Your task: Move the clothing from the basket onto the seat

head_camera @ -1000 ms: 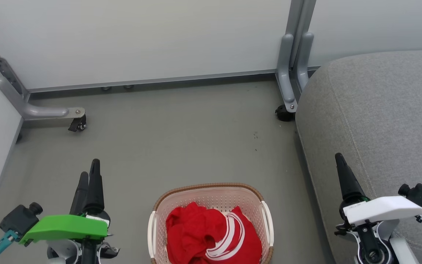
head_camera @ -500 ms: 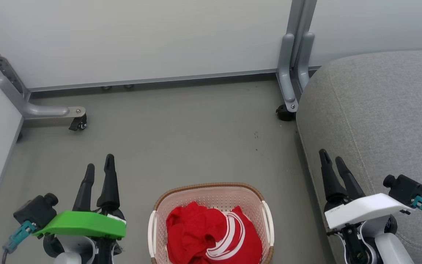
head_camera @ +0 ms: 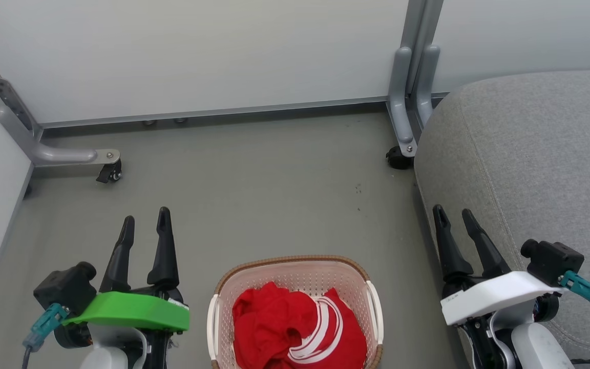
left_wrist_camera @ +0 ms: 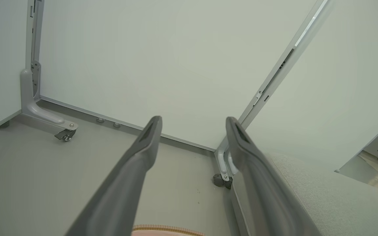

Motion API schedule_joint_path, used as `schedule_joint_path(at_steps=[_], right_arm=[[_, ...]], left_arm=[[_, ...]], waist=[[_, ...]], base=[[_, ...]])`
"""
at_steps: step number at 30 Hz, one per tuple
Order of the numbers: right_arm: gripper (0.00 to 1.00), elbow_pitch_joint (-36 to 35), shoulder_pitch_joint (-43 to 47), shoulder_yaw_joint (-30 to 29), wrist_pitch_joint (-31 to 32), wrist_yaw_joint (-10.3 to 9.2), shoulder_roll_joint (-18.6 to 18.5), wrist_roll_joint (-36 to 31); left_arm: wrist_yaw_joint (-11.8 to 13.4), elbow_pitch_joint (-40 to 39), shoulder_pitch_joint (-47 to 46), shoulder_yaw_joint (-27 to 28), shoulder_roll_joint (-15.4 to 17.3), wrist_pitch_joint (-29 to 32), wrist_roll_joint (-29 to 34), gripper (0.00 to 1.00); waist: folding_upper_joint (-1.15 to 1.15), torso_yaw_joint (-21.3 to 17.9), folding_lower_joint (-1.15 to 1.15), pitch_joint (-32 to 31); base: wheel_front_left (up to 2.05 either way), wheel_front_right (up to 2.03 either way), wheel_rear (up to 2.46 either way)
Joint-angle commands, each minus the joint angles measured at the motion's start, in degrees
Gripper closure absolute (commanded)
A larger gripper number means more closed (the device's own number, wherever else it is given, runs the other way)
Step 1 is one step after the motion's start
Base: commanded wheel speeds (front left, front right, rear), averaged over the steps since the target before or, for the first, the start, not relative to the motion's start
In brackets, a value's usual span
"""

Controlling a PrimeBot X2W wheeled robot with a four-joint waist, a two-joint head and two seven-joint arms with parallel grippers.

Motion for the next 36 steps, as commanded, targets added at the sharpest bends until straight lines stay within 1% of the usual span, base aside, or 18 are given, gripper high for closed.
schedule_joint_path(at_steps=[1, 20, 30, 36], right_arm=[[0.00, -1.0, -1.1, 0.4, -0.6, 0.03, -0.4, -1.9], [0.00, -1.7, -0.7, 0.9, -3.3, 0.04, -0.2, -14.0], [0.00, -2.5, -0.6, -0.3, -4.6, 0.03, 0.0, -18.3], [0.00, -2.8, -0.4, 0.4, -5.3, 0.04, 0.0, -21.0]], left_arm=[[0.4, -0.9, -1.1, -0.2, 0.4, -0.5, 1.9, 0.00], [1.0, -0.1, -0.7, -2.8, 1.1, -3.2, 13.6, 0.00], [0.1, 1.5, -0.8, -3.6, 1.1, -4.4, 18.4, 0.00], [0.1, 1.8, -1.0, -4.0, 1.0, -5.2, 21.1, 0.00]], waist=[[0.00, 0.0, 0.00, 0.0], [0.00, -0.2, 0.00, 0.0], [0.00, -0.2, 0.00, 0.3], [0.00, -0.1, 0.00, 0.5]], base=[[0.00, 0.00, 0.00], [0.00, 0.00, 0.00], [0.00, 0.00, 0.00], [0.00, 0.00, 0.00]])
